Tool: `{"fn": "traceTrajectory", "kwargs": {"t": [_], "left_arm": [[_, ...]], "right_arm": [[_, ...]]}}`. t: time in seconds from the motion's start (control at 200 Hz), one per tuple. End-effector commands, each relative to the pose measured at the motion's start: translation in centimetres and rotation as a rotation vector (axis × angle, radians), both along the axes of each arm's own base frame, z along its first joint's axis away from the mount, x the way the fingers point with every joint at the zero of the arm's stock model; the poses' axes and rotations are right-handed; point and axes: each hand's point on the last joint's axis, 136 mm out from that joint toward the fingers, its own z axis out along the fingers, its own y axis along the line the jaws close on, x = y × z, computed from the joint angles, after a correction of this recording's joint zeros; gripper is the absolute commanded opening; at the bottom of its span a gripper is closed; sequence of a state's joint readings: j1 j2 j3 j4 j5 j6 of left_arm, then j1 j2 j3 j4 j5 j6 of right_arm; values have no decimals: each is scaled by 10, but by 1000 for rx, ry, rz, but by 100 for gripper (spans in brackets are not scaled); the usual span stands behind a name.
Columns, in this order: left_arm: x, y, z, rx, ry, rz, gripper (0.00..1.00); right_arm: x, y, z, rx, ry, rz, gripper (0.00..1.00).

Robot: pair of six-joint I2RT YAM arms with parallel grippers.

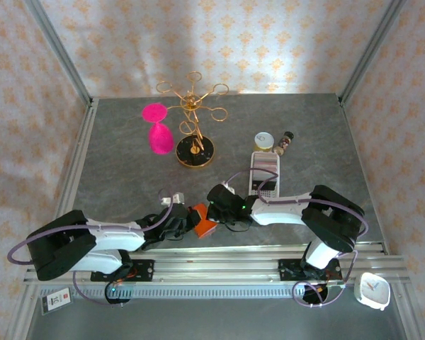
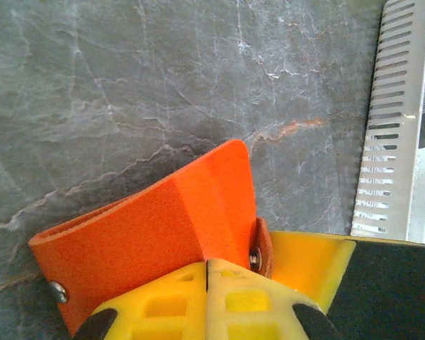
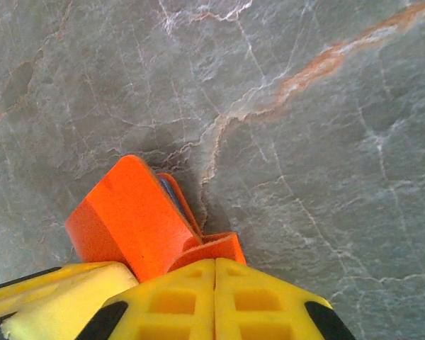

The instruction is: Put the credit cards into the card holder

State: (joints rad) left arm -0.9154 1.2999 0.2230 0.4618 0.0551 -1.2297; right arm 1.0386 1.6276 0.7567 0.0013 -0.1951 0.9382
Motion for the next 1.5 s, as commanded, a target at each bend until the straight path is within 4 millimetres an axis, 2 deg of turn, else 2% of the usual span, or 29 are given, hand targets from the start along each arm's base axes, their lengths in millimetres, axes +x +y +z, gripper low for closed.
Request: {"fn": "traceTrajectory", "kwargs": {"t": [0.0, 0.155, 0.27, 0.425, 0.611, 0.771, 0.836, 0.951, 1.096, 1.161, 1.341, 1.497], "left_arm": [[-13, 7, -32, 107, 87, -62, 0], [-18, 6, -39, 129, 104, -98, 0], [-19, 7, -40, 161, 113, -109, 0], [-21, 13, -42, 206, 123, -115, 0], [-22, 22, -44, 234, 128, -96, 0], [-24, 27, -47, 255, 136, -90, 0], [-24, 29, -48, 264, 138, -88, 0], [-24, 31, -48, 276, 138, -85, 0], [-24, 35, -49, 273, 138, -64, 0], [-24, 36, -49, 262, 137, -56, 0], [-25, 38, -52, 238, 142, -47, 0], [-25, 49, -51, 165, 144, 6, 0]], "right_arm": [[-5, 16, -9, 41, 1, 53, 7], [3, 20, -3, 93, -33, 39, 6], [10, 27, 11, 147, -76, 44, 5], [4, 39, 21, 187, -93, 134, 5], [-9, 31, -3, 91, -33, 212, 4], [-16, 36, 0, 175, -25, 226, 3], [-18, 36, -6, 150, -7, 241, 3], [-23, 11, -40, -87, 80, 250, 2], [-36, -20, -65, -262, 173, 235, 2], [-38, -26, -72, -334, 183, 237, 2], [-38, -10, -80, -362, 195, 256, 1], [-40, -8, -92, -418, 226, 264, 1]]}}
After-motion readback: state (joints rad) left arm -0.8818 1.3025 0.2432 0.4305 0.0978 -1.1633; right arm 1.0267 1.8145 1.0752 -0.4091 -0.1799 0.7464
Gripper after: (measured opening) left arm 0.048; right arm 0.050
